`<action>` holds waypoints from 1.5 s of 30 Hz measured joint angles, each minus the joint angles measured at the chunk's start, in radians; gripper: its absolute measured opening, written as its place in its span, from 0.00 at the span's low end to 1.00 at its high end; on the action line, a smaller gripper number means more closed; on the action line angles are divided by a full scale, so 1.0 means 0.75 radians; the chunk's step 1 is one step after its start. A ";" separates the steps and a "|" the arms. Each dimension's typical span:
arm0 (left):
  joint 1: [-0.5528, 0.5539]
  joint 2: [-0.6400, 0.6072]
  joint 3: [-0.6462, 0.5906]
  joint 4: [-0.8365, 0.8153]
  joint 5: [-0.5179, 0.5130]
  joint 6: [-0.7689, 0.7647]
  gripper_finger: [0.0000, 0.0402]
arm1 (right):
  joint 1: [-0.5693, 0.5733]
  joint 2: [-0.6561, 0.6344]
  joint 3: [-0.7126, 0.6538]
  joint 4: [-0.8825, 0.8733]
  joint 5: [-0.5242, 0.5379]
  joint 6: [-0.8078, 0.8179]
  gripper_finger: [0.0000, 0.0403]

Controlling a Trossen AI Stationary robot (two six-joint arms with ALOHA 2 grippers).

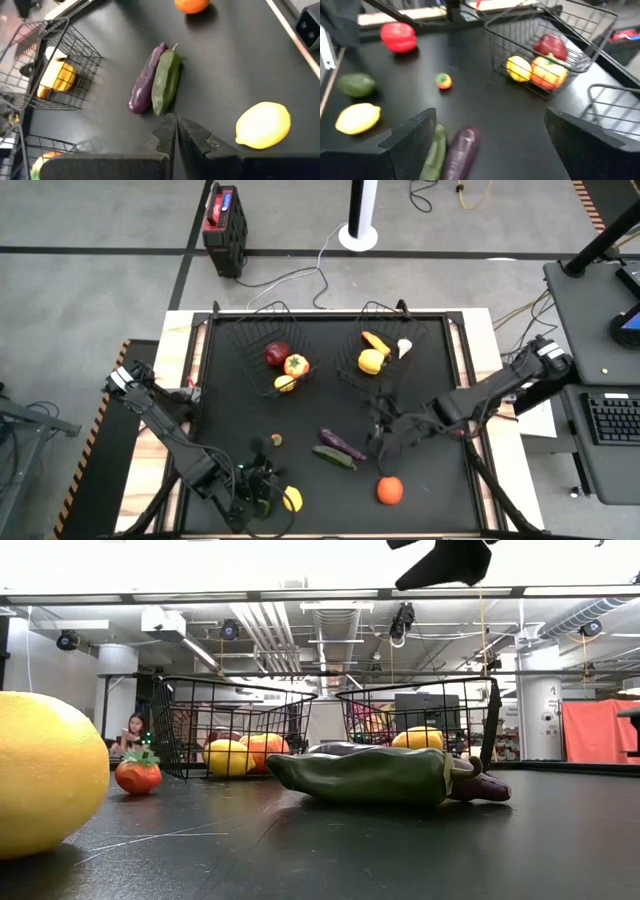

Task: Sort produce into baskets
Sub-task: Put the lime into the left black wire basket

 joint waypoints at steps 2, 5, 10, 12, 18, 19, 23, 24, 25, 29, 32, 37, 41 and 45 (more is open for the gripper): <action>0.004 -0.005 -0.001 -0.003 0.001 0.026 0.00 | 0.027 0.000 -0.077 0.131 0.020 -0.001 0.90; 0.023 -0.026 -0.007 -0.005 0.013 0.036 0.00 | 0.048 -0.001 -0.161 0.257 0.040 -0.004 0.90; 0.087 -0.050 -0.054 -0.002 0.083 0.039 0.00 | 0.045 -0.001 -0.234 0.304 0.047 -0.012 0.90; 0.126 -0.059 -0.084 0.004 0.147 0.038 0.00 | 0.045 -0.001 -0.239 0.307 0.085 -0.039 0.90; 0.283 -0.079 -0.198 0.004 0.395 -0.117 0.00 | 0.034 -0.004 -0.236 0.306 0.123 -0.215 0.90; 0.309 -0.086 -0.212 -0.001 0.444 -0.164 0.00 | 0.027 -0.005 -0.231 0.308 0.123 -0.255 0.90; 0.370 -0.103 -0.224 -0.099 0.647 -0.457 0.00 | -0.008 -0.031 -0.218 0.322 0.124 -0.394 0.90; 0.373 -0.106 -0.215 -0.157 0.707 -0.558 0.00 | -0.018 -0.039 -0.216 0.323 0.124 -0.418 0.90; 0.373 -0.108 -0.200 -0.216 0.763 -0.663 0.00 | -0.028 -0.045 -0.214 0.323 0.124 -0.433 0.90; 0.340 -0.109 -0.137 -0.444 0.929 -1.047 0.00 | -0.072 -0.077 -0.212 0.327 0.120 -0.498 0.90; 0.287 -0.110 -0.098 -0.525 0.945 -1.230 0.00 | -0.105 -0.106 -0.212 0.327 0.096 -0.533 0.90; 0.244 -0.110 -0.074 -0.571 0.946 -1.448 0.00 | -0.131 -0.141 -0.211 0.326 0.059 -0.594 0.90; 0.241 -0.110 -0.065 -0.576 0.947 -1.566 0.00 | -0.130 -0.142 -0.211 0.326 0.058 -0.624 0.90; 0.237 -0.110 -0.063 -0.666 1.050 -1.776 0.00 | -0.130 -0.137 -0.211 0.325 0.057 -0.614 0.90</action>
